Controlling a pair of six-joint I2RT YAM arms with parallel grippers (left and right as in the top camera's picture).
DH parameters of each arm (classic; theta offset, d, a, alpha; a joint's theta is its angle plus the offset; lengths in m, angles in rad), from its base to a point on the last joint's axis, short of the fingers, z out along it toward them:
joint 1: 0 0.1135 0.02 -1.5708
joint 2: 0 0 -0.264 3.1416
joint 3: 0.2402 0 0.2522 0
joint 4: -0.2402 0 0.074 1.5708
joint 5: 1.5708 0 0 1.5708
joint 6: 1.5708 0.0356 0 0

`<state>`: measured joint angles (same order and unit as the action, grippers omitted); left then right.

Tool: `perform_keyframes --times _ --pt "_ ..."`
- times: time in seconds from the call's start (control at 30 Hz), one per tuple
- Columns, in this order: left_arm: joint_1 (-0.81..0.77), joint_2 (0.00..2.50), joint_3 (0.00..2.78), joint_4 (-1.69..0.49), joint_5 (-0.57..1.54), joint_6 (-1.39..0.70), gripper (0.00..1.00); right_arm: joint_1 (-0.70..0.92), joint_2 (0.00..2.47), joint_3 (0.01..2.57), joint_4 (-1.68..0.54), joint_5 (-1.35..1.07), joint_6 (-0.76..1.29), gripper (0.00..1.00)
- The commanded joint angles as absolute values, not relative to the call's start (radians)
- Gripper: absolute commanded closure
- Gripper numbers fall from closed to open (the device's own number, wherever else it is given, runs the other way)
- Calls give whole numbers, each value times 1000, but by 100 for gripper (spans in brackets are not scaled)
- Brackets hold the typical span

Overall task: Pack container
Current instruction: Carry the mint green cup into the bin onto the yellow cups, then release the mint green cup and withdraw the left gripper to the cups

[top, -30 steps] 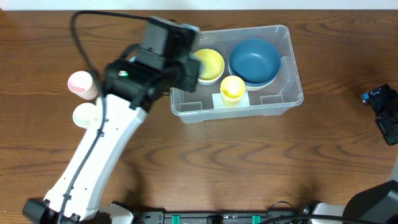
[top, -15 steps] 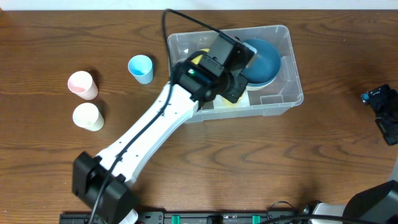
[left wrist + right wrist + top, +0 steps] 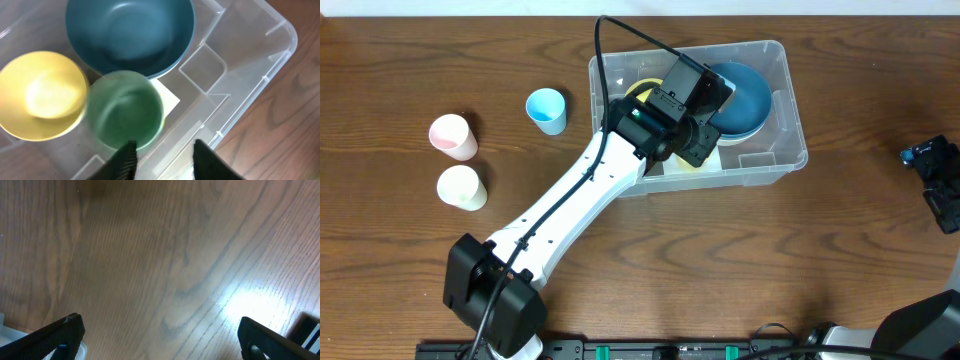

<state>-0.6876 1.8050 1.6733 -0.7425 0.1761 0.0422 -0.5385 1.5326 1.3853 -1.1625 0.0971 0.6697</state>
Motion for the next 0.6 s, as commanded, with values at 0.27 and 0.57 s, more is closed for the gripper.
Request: perform_keyframes --times 0.27,0.57 --pt "-667 1773 1689 -762 27 20 54 -543 1530 1385 -1163 101 680 1" --pt "-457 1557 1689 -975 -21 -141 46 -543 1530 1385 -1163 101 680 1"
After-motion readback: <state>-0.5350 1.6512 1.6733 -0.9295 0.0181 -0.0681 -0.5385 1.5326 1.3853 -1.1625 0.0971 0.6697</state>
